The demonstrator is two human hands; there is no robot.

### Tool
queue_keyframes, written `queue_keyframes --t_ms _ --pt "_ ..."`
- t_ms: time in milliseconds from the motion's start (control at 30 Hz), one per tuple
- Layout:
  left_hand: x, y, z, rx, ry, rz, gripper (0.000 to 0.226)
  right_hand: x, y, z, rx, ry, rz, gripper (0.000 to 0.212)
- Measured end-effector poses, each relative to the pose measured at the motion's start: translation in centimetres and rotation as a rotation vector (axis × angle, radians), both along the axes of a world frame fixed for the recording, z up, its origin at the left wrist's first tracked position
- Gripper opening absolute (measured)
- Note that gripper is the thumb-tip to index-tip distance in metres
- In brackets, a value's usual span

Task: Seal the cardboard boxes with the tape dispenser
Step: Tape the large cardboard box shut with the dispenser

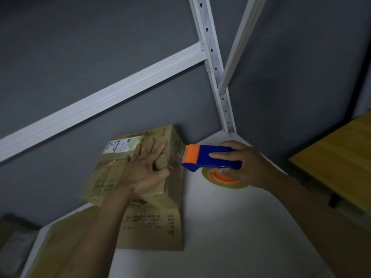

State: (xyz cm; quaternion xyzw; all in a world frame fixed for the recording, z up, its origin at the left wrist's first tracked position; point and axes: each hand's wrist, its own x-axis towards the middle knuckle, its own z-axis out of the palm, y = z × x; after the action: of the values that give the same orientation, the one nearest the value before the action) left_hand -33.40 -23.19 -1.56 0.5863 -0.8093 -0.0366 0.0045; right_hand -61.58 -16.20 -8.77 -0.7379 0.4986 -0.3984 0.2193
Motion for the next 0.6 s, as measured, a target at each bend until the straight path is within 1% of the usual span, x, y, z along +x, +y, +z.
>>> queue_keyframes --t_ms 100,200,267,333,400,433,533,600 --pt "0.1 -0.1 0.1 0.005 0.024 0.002 0.089 -0.6 0.1 -0.4 0.019 0.0 -0.005 0.062" --pt "0.0 0.0 0.1 0.008 0.05 0.011 0.09 -1.5 0.8 -1.5 0.01 0.122 -0.079 0.06" --pt "-0.2 -0.1 0.2 0.01 0.06 0.016 0.089 -1.2 0.8 -2.0 -0.117 0.212 -0.152 0.056" --pt "-0.3 -0.2 0.2 0.004 0.056 0.02 0.088 0.2 0.4 -2.3 -0.247 0.339 -0.162 0.056" --pt "-0.3 -0.3 0.2 0.004 0.062 0.015 0.088 2.1 -0.1 -2.3 -0.316 0.411 -0.186 0.054" --pt "-0.3 -0.4 0.3 0.008 0.069 0.015 0.087 3.0 -0.2 -2.4 -0.326 0.403 -0.2 0.053" --pt "-0.4 -0.3 0.3 0.007 0.078 0.015 0.09 5.1 -0.3 -2.8 -0.273 0.315 -0.285 0.049" --pt "-0.7 -0.3 0.4 -0.001 0.083 0.009 0.092 6.3 -0.3 -2.6 -0.197 0.282 -0.35 0.044"
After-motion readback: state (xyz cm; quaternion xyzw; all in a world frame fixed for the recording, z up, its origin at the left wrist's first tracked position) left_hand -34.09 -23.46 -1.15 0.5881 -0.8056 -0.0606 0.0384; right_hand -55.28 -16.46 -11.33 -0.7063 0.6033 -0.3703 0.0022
